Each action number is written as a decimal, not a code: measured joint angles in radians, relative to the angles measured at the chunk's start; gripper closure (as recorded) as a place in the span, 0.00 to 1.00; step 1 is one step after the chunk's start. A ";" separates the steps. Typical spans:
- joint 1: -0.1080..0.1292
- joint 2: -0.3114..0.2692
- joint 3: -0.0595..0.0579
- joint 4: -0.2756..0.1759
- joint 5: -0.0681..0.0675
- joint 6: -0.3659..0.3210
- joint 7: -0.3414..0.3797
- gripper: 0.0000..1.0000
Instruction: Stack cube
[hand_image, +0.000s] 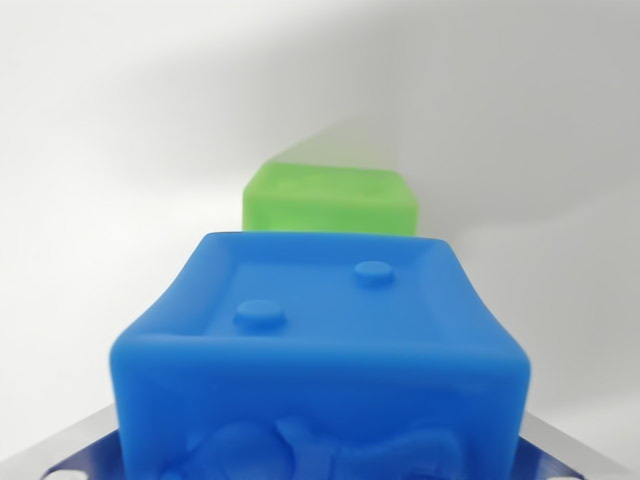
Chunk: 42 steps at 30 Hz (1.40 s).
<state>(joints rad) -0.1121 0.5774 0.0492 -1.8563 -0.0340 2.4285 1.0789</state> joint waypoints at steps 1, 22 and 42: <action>0.000 0.004 0.000 0.000 0.000 0.004 0.000 1.00; 0.005 0.064 -0.006 0.006 -0.001 0.058 0.000 1.00; 0.006 0.073 -0.007 0.008 -0.001 0.065 0.000 0.00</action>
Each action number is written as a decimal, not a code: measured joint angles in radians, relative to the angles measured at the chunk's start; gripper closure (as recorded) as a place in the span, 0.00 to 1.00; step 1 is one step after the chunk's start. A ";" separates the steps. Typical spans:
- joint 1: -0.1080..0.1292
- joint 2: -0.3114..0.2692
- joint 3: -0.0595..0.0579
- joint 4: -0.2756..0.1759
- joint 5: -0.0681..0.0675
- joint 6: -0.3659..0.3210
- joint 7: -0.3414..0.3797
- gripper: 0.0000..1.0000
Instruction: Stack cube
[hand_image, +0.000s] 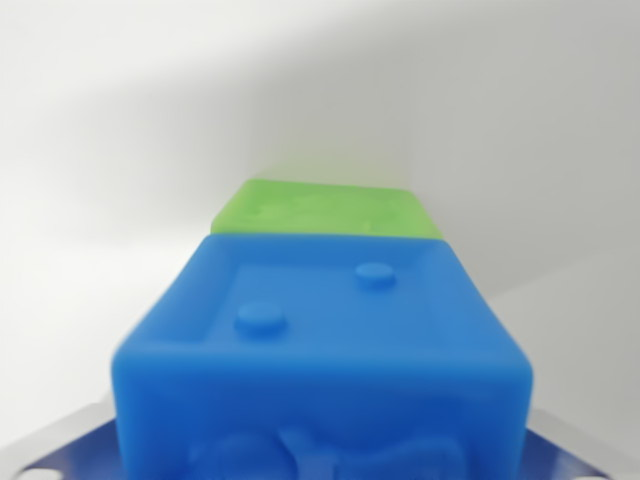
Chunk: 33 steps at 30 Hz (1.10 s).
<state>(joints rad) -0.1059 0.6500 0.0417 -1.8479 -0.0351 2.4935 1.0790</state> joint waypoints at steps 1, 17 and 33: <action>0.000 0.000 0.000 0.000 0.000 0.000 0.000 0.00; 0.000 0.001 0.000 0.000 0.000 0.000 0.000 0.00; 0.000 -0.016 0.000 -0.002 0.000 -0.012 0.000 0.00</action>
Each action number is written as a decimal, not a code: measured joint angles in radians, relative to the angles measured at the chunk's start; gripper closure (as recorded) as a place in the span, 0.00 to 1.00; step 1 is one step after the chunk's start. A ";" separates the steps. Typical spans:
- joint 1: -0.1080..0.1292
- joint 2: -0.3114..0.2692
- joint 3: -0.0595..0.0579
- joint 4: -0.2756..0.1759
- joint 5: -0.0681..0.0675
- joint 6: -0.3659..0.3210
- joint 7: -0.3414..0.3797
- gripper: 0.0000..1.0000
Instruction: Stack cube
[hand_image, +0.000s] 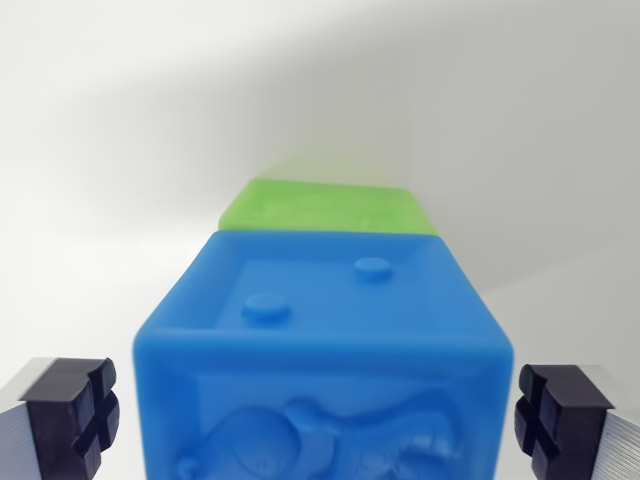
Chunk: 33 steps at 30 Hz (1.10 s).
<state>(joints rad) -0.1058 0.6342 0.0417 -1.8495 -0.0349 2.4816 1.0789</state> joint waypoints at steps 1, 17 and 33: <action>0.000 -0.004 0.000 -0.001 0.000 -0.003 0.000 0.00; 0.000 -0.089 0.001 -0.008 0.003 -0.079 0.000 0.00; -0.001 -0.190 0.002 0.002 0.007 -0.189 -0.003 0.00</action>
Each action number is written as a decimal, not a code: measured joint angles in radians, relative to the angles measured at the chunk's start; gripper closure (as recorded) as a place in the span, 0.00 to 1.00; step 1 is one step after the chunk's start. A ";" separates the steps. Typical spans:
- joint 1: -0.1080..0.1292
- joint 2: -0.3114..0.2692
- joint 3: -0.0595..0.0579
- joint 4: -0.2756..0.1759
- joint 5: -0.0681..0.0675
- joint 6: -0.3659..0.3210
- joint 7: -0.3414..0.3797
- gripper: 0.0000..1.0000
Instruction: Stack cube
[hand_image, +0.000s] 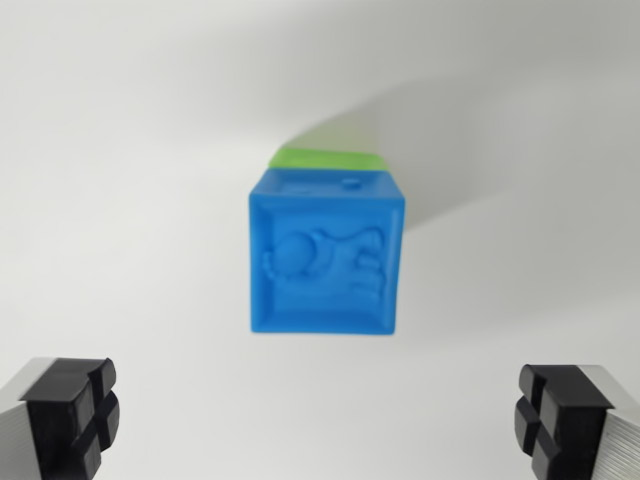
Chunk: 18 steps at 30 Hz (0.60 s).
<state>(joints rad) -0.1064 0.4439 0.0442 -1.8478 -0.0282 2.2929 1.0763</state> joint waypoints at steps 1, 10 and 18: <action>0.000 -0.007 0.000 0.002 0.000 -0.009 0.000 0.00; 0.000 -0.062 0.000 0.029 0.004 -0.091 -0.002 0.00; 0.000 -0.104 0.001 0.066 0.006 -0.168 -0.004 0.00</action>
<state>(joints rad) -0.1065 0.3400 0.0449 -1.7821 -0.0220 2.1247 1.0721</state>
